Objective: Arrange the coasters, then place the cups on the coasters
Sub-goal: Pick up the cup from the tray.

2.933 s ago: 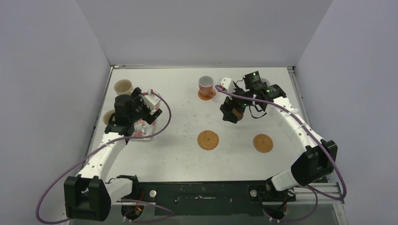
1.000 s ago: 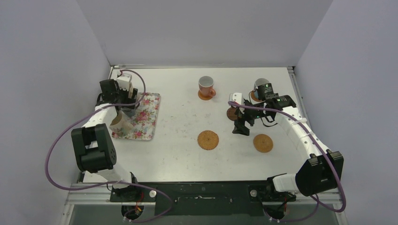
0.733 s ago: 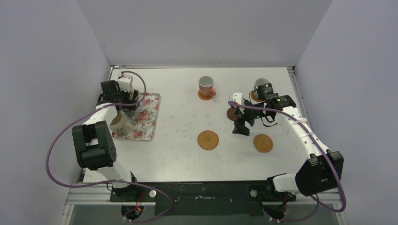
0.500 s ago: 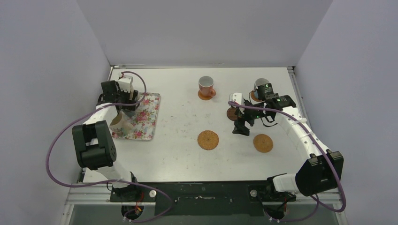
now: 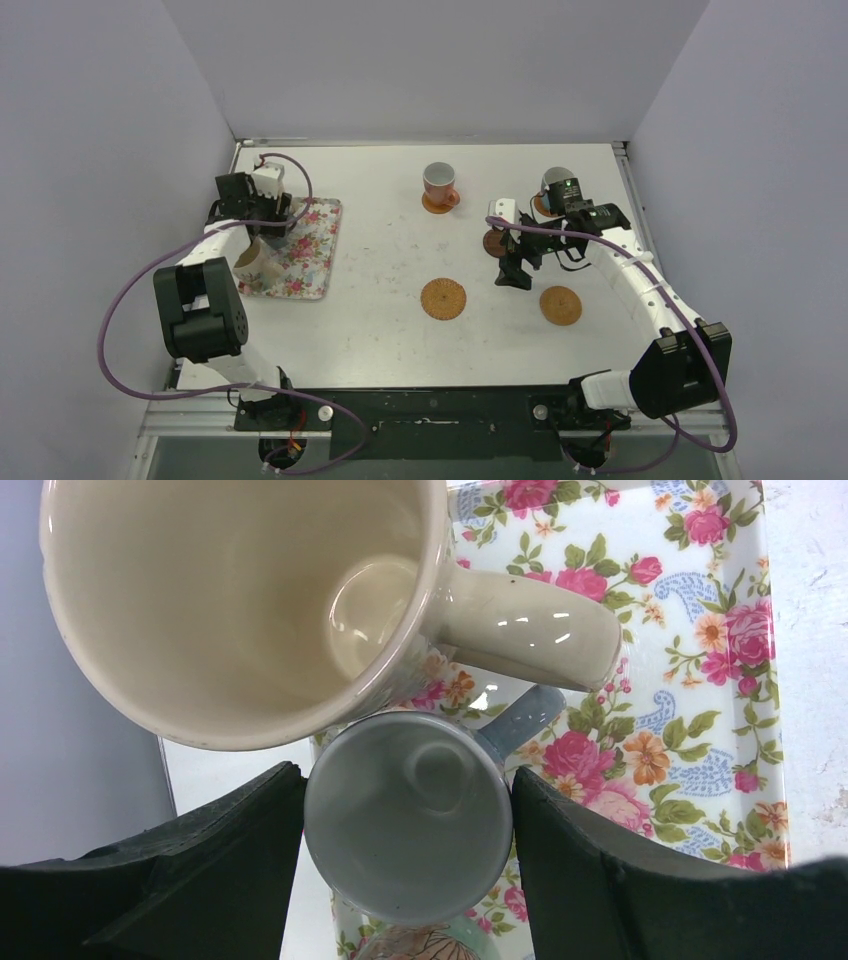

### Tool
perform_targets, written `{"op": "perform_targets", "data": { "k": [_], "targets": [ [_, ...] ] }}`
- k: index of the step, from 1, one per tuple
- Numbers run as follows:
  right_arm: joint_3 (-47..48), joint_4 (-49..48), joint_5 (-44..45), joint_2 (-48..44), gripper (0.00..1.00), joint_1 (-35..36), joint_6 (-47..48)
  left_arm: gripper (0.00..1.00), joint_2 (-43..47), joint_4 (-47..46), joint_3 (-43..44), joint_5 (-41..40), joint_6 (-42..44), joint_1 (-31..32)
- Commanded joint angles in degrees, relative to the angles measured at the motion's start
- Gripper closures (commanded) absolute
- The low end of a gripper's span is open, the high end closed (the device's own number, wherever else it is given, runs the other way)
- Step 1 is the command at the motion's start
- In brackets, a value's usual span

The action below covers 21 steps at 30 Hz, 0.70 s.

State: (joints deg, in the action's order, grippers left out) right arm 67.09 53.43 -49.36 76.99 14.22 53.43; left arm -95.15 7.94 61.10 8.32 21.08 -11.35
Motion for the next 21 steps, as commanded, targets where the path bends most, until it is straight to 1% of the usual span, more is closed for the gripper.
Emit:
{"op": "perform_targets", "data": {
  "k": [1, 6, 8, 14, 18, 21],
  "targets": [
    [-0.3, -1.4, -1.9, -1.9, 0.00, -0.4, 1.3, 0.61, 3.1, 1.8, 0.9, 1.2, 0.2, -0.2],
    [-0.3, -1.5, -1.8, -2.1, 0.00, -0.4, 1.3, 0.83, 5.2, 3.6, 0.7, 2.0, 0.4, 0.4],
    [-0.3, -1.6, -1.8, -2.2, 0.00, -0.4, 1.3, 0.89, 6.2, 4.5, 0.5, 2.3, 0.5, 1.0],
    [-0.4, -1.6, -1.6, -2.3, 0.00, -0.4, 1.1, 1.00, 9.1, 6.2, -0.2, 1.8, 0.8, 3.1],
    [-0.4, -1.6, -1.5, -2.5, 0.00, -0.4, 1.1, 1.00, 11.4, 6.4, -0.5, 1.9, 0.2, 4.3],
    [-0.6, -1.6, -1.6, -2.8, 0.00, -0.4, 1.2, 1.00, 13.2, 6.4, -1.1, 2.3, -0.1, 6.5]
  ]
}}
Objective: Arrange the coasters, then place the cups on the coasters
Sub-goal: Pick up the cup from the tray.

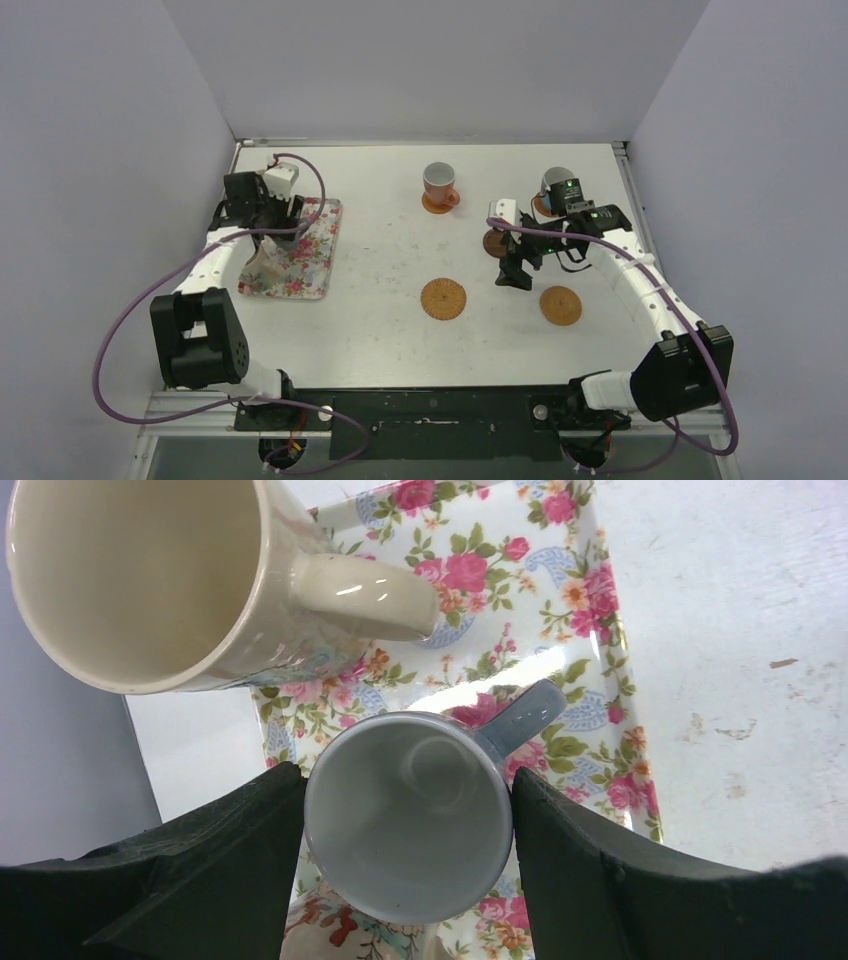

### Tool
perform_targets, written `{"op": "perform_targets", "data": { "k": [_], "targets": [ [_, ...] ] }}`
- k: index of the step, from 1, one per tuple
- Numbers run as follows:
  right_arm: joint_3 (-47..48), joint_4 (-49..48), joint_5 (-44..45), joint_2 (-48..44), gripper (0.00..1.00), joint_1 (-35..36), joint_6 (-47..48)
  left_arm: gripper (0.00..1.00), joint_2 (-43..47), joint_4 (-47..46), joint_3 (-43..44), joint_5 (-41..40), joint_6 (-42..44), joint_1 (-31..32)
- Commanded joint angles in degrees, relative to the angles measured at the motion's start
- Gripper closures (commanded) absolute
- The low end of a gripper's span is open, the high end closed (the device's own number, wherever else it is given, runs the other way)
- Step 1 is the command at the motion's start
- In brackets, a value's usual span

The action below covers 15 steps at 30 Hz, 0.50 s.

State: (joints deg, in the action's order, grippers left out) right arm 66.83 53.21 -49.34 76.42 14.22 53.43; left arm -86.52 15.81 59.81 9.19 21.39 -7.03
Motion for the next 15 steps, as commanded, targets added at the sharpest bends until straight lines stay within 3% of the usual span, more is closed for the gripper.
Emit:
{"op": "perform_targets", "data": {
  "k": [1, 9, 15],
  "targets": [
    [-0.4, -1.4, -1.6, -2.3, 0.00, -0.4, 1.4, 1.00, 5.1, -1.5, -0.1, 1.4, -0.5, 3.4],
    [-0.8, -0.8, -2.1, -2.3, 0.00, -0.4, 2.9, 1.00, 6.7, -0.5, 1.4, -0.6, -2.7, 17.7],
    [-1.4, -0.7, -2.2, -1.1, 0.00, -0.4, 3.8, 1.00, 5.9, -4.9, 1.5, 0.0, -4.2, 24.7]
  ]
}}
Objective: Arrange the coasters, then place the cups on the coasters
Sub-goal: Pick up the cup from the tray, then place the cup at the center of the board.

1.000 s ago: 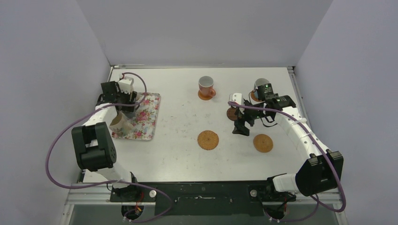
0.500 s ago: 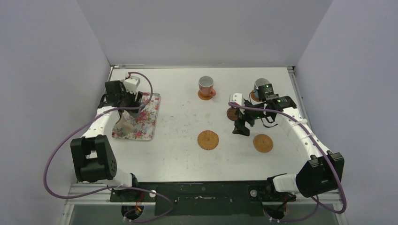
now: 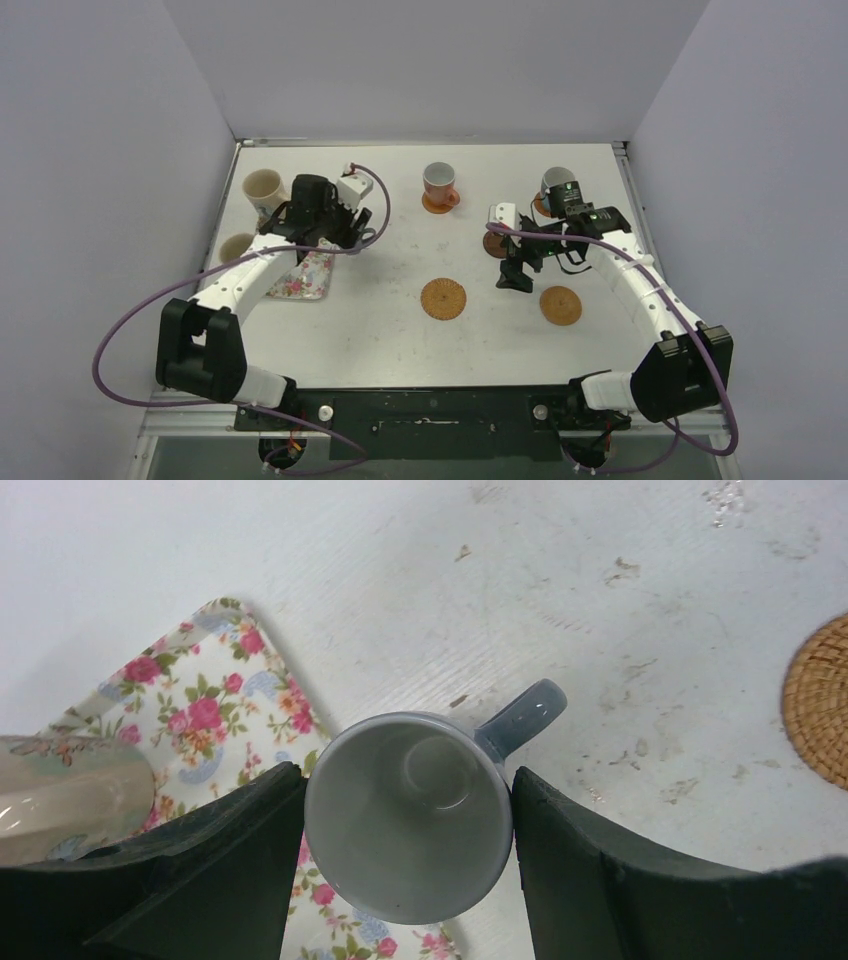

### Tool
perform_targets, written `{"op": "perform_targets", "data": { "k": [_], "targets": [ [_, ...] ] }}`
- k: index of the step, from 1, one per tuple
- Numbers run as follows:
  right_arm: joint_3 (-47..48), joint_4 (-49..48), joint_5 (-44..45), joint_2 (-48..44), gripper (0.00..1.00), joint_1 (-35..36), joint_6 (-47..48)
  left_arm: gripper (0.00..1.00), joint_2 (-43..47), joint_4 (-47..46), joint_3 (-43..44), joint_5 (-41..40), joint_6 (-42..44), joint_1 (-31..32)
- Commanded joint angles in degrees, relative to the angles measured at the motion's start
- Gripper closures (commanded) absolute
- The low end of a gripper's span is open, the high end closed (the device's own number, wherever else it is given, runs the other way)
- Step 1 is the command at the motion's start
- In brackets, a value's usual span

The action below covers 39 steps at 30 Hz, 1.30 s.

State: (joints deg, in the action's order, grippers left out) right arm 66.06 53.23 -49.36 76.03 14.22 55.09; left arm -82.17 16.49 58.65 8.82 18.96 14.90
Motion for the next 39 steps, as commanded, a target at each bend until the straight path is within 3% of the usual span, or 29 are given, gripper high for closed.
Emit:
{"op": "perform_targets", "data": {
  "k": [1, 16, 22, 28, 39],
  "targets": [
    [-0.7, -0.8, -2.2, -0.4, 0.00, -0.4, 2.3, 1.00, 1.1, -5.8, 2.8, 0.6, -1.5, 3.9],
    [-0.8, 0.1, -2.6, 2.5, 0.00, -0.3, 3.9, 1.00, -8.9, -6.3, 6.7, -3.4, 2.8, 16.2],
    [-0.8, 0.0, -2.8, 2.7, 0.00, -0.3, 4.2, 1.00, -9.3, -6.1, 7.0, -1.6, 3.2, 17.7],
    [-0.8, 0.2, -2.8, 2.8, 0.00, -0.3, 4.4, 0.83, -10.0, -5.2, 7.4, -0.7, 3.6, 18.2],
    [-0.9, 0.5, -2.9, 2.5, 0.00, -0.3, 4.8, 0.82, -10.7, -5.9, 5.8, 1.5, 3.3, 18.2]
  ]
}}
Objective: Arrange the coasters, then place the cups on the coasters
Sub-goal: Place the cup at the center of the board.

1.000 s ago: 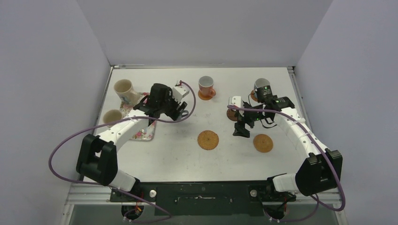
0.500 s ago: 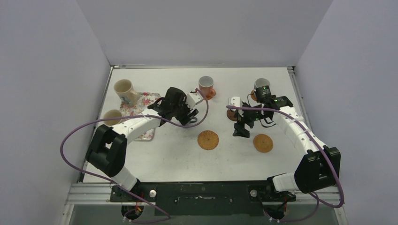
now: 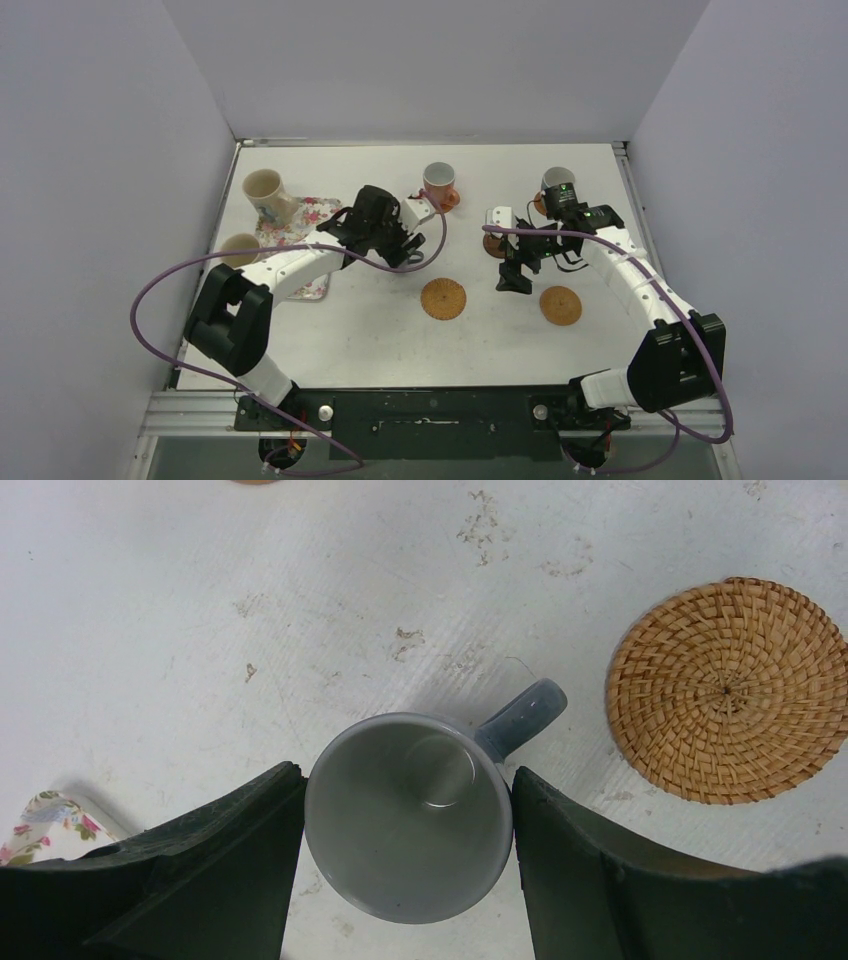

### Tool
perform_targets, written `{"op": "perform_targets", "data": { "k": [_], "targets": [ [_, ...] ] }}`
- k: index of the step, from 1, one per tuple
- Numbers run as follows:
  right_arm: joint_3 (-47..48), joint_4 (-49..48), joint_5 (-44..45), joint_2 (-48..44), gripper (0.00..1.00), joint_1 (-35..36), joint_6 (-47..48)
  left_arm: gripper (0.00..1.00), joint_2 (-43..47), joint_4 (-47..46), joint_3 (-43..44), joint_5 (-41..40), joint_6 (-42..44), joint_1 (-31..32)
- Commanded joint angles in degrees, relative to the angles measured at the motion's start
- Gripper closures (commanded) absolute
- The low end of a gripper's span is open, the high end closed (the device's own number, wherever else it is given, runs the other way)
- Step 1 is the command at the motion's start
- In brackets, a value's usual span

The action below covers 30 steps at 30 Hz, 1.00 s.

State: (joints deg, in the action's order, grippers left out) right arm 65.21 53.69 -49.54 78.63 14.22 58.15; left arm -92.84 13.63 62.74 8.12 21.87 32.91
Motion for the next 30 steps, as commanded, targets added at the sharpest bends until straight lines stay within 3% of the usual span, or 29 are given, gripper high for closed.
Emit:
{"op": "perform_targets", "data": {
  "k": [1, 14, 24, 30],
  "targets": [
    [0.0, 0.0, -2.8, -0.1, 0.00, -0.3, 1.7, 0.82, -0.1, -3.0, 1.7, 2.3, 0.4, 0.2],
    [-0.1, 0.0, -2.7, 0.2, 0.00, -0.3, 1.9, 0.78, -1.6, -3.3, 1.0, 3.2, 0.4, 0.3],
    [0.0, 0.3, -2.7, 0.3, 0.00, -0.3, 2.2, 0.34, -1.4, -3.0, 0.9, 3.2, 1.0, 0.4],
    [0.2, 0.4, -2.5, 0.3, 0.00, -0.3, 2.1, 0.12, -0.2, -2.9, 0.7, 2.9, 1.1, 0.4]
  ]
}}
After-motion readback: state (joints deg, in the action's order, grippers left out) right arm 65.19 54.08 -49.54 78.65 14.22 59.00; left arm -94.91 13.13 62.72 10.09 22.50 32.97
